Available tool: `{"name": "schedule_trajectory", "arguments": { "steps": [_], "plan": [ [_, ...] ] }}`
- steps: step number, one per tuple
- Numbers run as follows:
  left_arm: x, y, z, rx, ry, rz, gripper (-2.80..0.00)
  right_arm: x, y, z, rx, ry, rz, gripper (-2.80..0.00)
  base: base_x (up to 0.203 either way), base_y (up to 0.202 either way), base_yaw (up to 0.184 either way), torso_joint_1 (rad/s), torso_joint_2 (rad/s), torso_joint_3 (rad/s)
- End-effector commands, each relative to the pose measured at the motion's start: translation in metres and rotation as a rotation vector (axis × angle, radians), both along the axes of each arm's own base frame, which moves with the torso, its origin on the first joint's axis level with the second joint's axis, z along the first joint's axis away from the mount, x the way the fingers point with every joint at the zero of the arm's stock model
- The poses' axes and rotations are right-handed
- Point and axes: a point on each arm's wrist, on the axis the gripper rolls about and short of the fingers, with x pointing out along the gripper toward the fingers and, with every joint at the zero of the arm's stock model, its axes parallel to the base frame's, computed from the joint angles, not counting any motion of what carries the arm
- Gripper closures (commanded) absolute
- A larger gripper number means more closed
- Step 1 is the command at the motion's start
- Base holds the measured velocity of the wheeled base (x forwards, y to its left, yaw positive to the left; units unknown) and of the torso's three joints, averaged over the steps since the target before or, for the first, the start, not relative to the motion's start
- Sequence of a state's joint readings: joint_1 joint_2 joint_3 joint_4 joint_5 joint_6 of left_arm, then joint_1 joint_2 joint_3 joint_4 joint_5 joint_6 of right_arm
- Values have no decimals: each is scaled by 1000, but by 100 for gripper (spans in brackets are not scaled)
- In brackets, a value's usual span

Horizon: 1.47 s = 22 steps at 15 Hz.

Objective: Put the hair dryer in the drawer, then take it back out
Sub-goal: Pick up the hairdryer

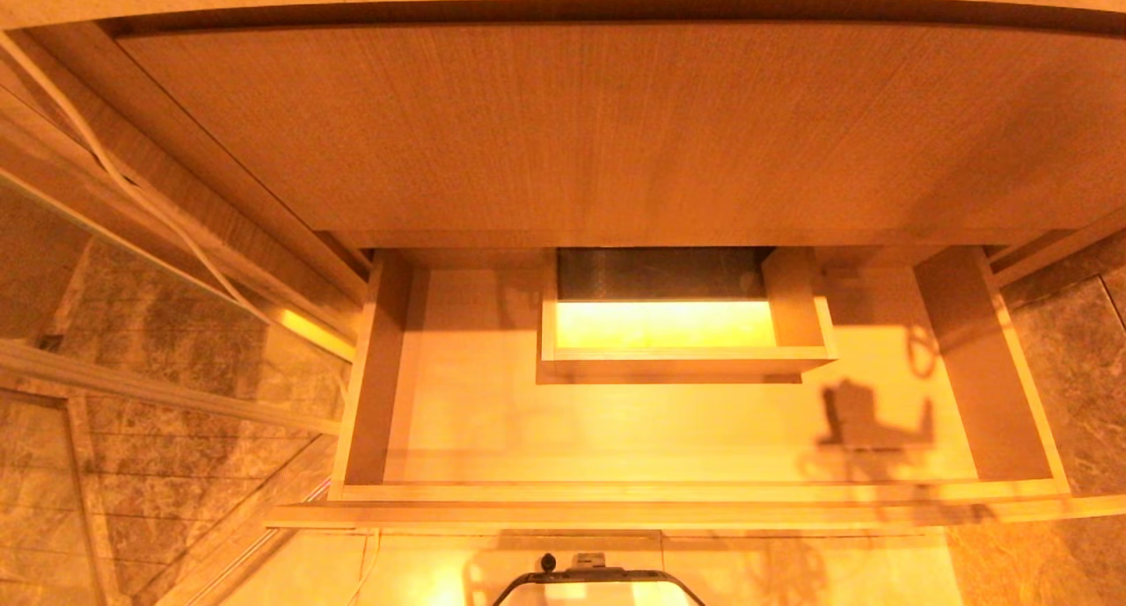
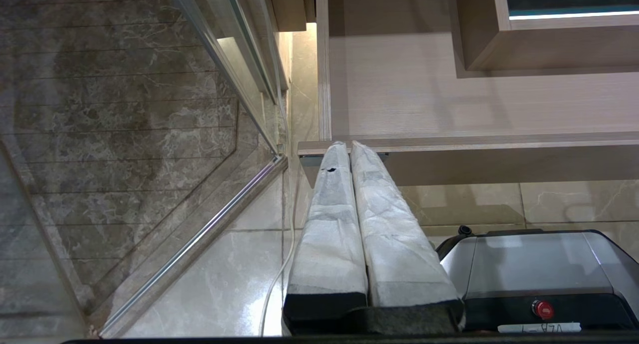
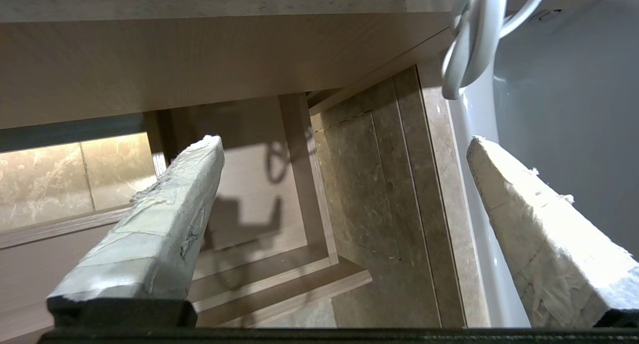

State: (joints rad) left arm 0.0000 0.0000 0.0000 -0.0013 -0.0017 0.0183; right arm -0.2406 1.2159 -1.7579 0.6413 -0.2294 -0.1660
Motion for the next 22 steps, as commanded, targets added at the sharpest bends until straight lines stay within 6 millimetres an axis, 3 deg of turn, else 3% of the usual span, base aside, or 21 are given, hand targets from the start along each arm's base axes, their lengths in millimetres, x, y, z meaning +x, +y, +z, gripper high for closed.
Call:
{"name": "schedule_trajectory", "arguments": {
  "steps": [1,18,22],
  "plan": [
    [0,0,0,0,1,0,0,-5,1,1,-4,-6,-2,-280,0,0,0,0,0,0],
    [0,0,0,0,1,0,0,-10,3,7,-23,-61,15,-280,0,0,0,0,0,0],
    [0,0,0,0,1,0,0,-11,3,8,-23,-67,31,-280,0,0,0,185,-346,-161]
  ]
}}
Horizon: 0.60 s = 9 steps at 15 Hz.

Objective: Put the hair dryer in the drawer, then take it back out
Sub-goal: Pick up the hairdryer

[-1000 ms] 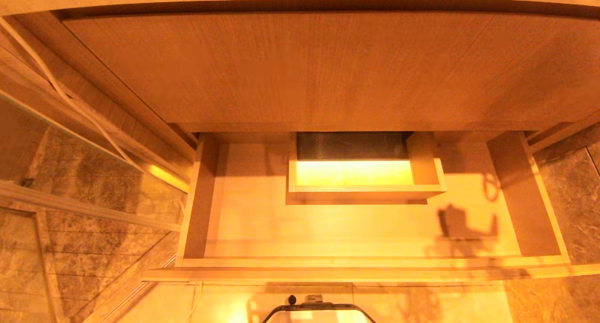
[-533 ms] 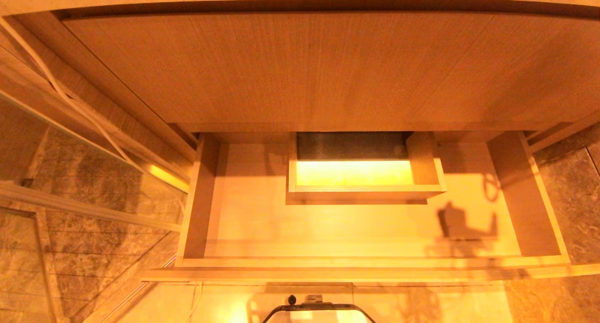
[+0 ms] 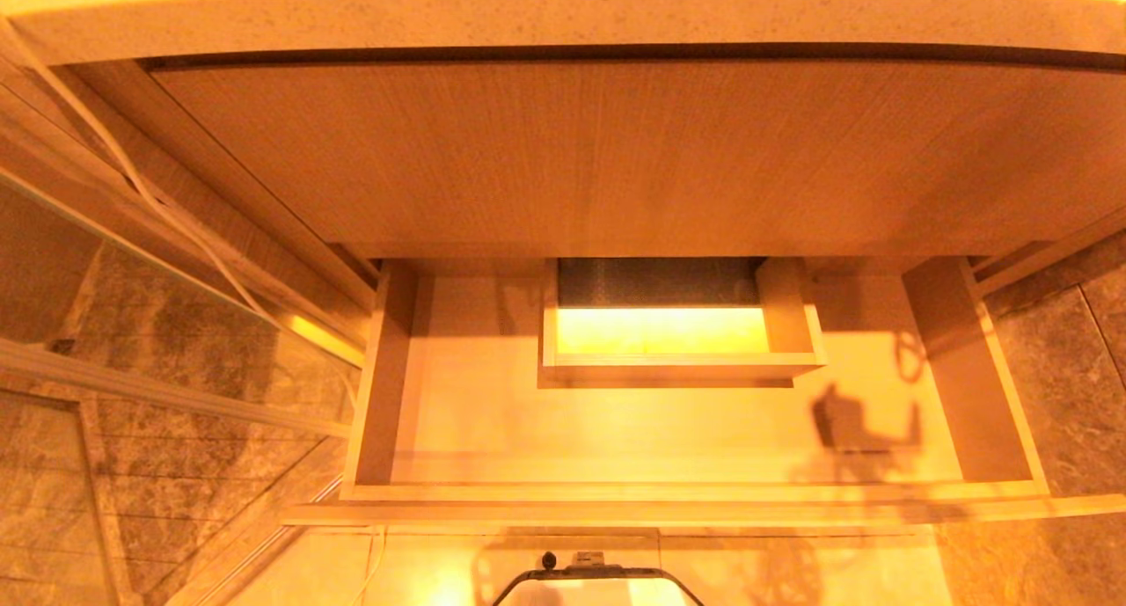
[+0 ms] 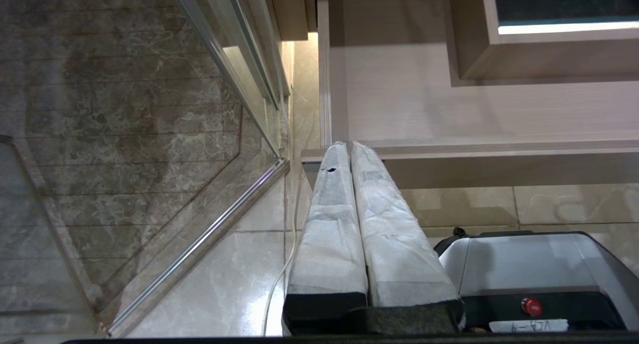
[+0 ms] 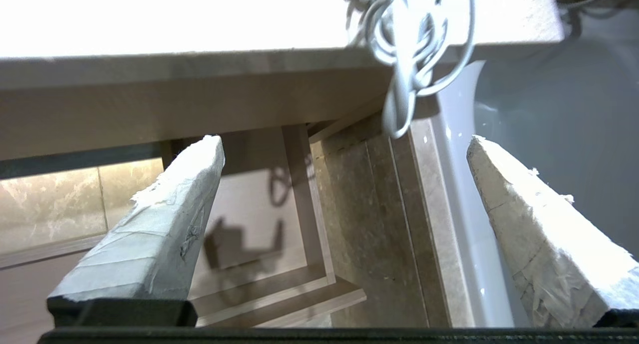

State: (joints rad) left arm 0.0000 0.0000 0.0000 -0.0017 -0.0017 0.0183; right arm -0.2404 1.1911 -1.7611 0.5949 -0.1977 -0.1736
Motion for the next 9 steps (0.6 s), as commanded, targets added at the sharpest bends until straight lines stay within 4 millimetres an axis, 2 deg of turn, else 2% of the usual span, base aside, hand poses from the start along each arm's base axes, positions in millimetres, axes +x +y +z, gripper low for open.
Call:
{"name": "schedule_trajectory", "arguments": {
  "steps": [1,5,9],
  "plan": [
    [0,0,0,0,2,0,0,0,0,0,-3,1,-2,-280,0,0,0,203,-376,-176],
    [0,0,0,0,2,0,0,0,0,1,-6,-11,-1,-280,0,0,0,115,-205,-97],
    [0,0,0,0,2,0,0,0,0,1,-6,-11,1,-280,0,0,0,250,-484,-228]
  ]
}}
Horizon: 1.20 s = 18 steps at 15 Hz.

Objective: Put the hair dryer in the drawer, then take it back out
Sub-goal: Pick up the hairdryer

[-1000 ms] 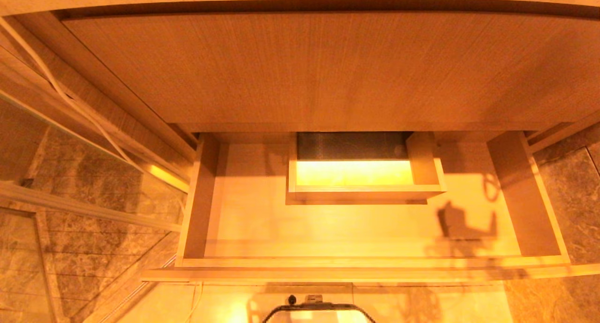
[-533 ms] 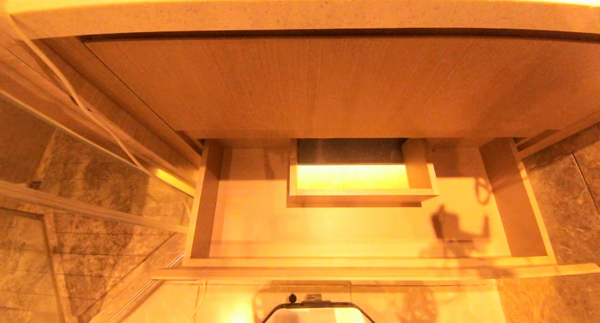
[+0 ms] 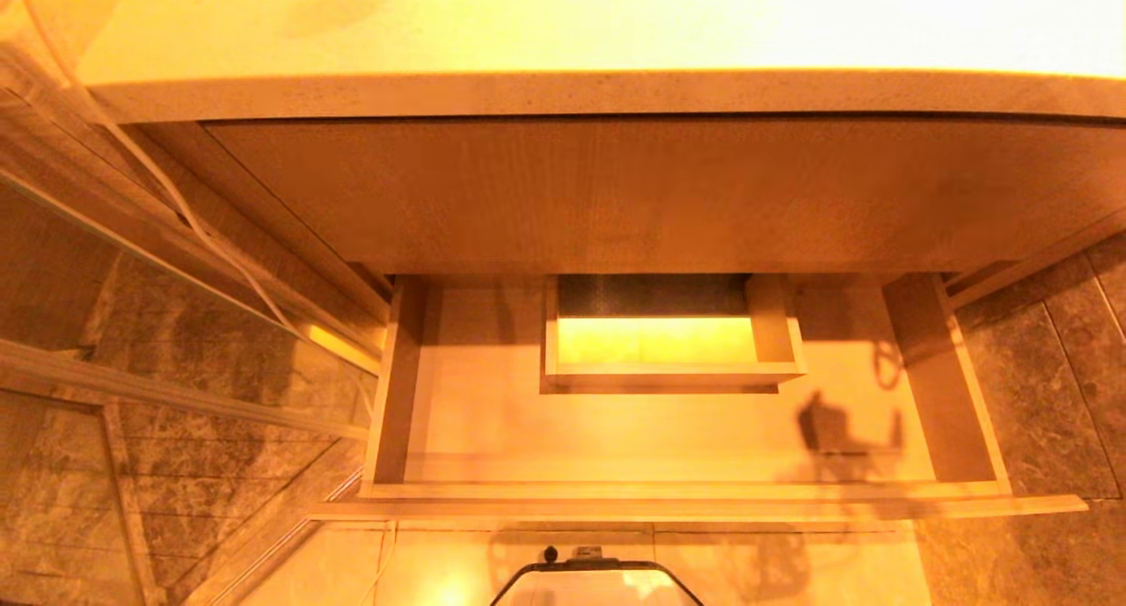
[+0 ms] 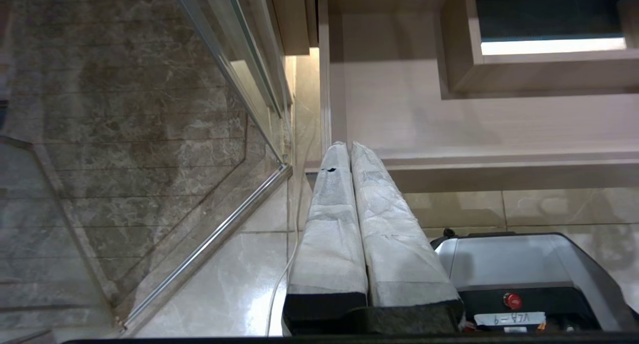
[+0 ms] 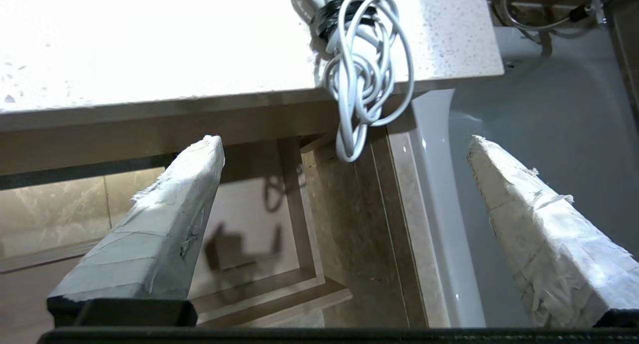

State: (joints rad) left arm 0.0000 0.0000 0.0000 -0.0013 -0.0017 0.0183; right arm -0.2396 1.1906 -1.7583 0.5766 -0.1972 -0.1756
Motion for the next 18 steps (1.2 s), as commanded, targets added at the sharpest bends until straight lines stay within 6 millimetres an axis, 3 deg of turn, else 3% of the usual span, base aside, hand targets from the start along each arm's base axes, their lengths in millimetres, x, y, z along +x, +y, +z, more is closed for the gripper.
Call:
{"name": "schedule_trajectory", "arguments": {
  "steps": [1,6,14,18],
  "plan": [
    [0,0,0,0,1,0,0,0,0,0,-1,4,-3,-280,0,0,0,286,-544,-265],
    [0,0,0,0,1,0,0,3,-1,-2,5,19,-7,-280,0,0,0,216,-413,-196],
    [0,0,0,0,1,0,0,17,-4,-5,21,45,-10,-280,0,0,0,12,-19,-10],
    [0,0,0,0,1,0,0,37,-10,-2,19,51,-16,-280,0,0,0,0,0,0]
  ]
}}
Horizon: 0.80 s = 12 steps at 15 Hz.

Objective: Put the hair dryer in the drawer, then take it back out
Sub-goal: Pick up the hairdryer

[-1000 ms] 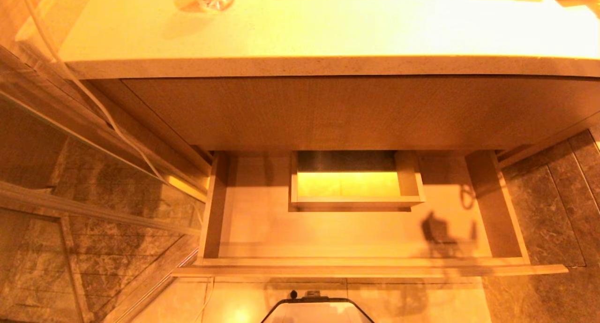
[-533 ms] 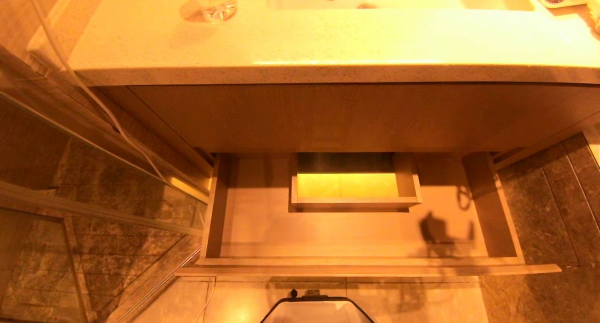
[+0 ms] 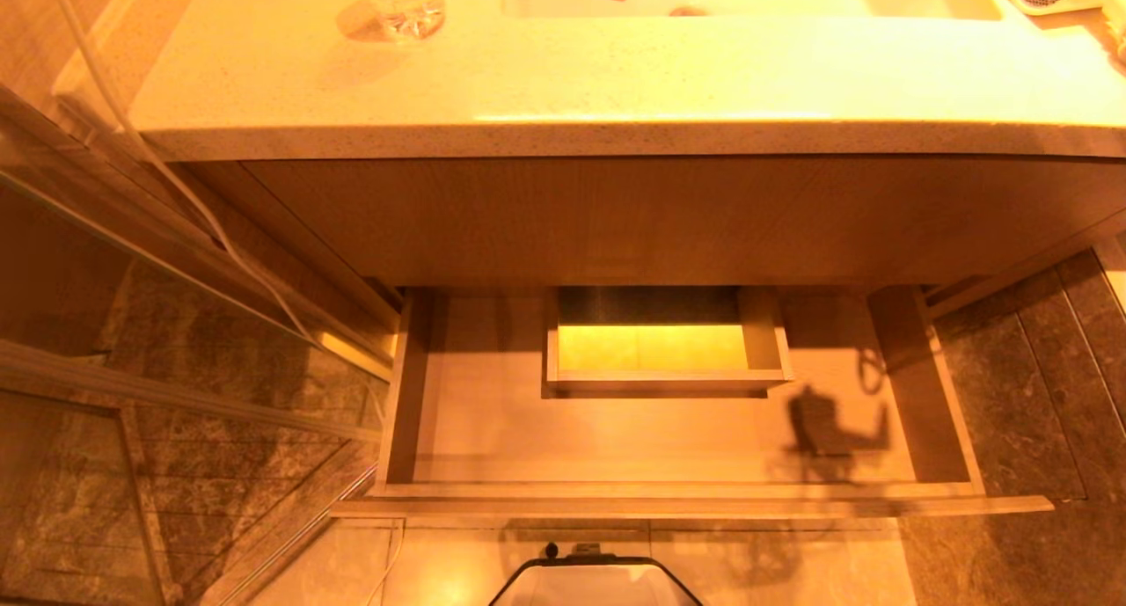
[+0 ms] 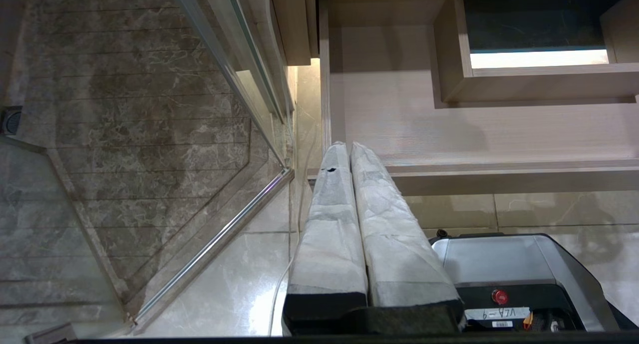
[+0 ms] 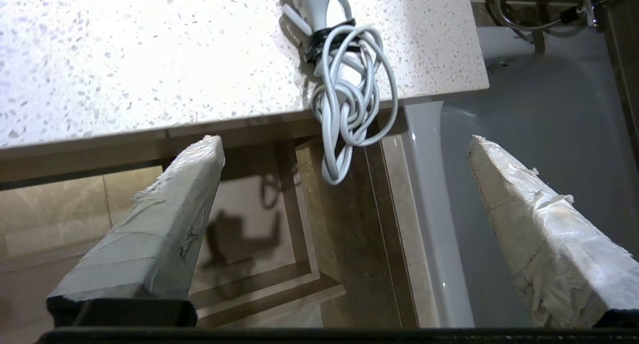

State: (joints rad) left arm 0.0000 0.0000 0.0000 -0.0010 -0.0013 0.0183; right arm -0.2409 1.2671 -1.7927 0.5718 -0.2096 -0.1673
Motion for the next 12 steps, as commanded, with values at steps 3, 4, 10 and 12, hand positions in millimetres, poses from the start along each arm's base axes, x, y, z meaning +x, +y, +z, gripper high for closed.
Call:
{"name": "schedule_trajectory", "arguments": {
  "steps": [3,4,10,12],
  "plan": [
    [0,0,0,0,1,0,0,44,-16,2,-1,0,-31,-280,0,0,0,0,0,0],
    [0,0,0,0,1,0,0,56,-20,2,-3,-5,-38,-280,0,0,0,0,0,0],
    [0,0,0,0,1,0,0,99,-55,-17,18,97,-120,-280,0,0,0,0,0,0],
    [0,0,0,0,1,0,0,112,-60,-24,15,137,-118,-280,0,0,0,0,0,0]
  ]
}}
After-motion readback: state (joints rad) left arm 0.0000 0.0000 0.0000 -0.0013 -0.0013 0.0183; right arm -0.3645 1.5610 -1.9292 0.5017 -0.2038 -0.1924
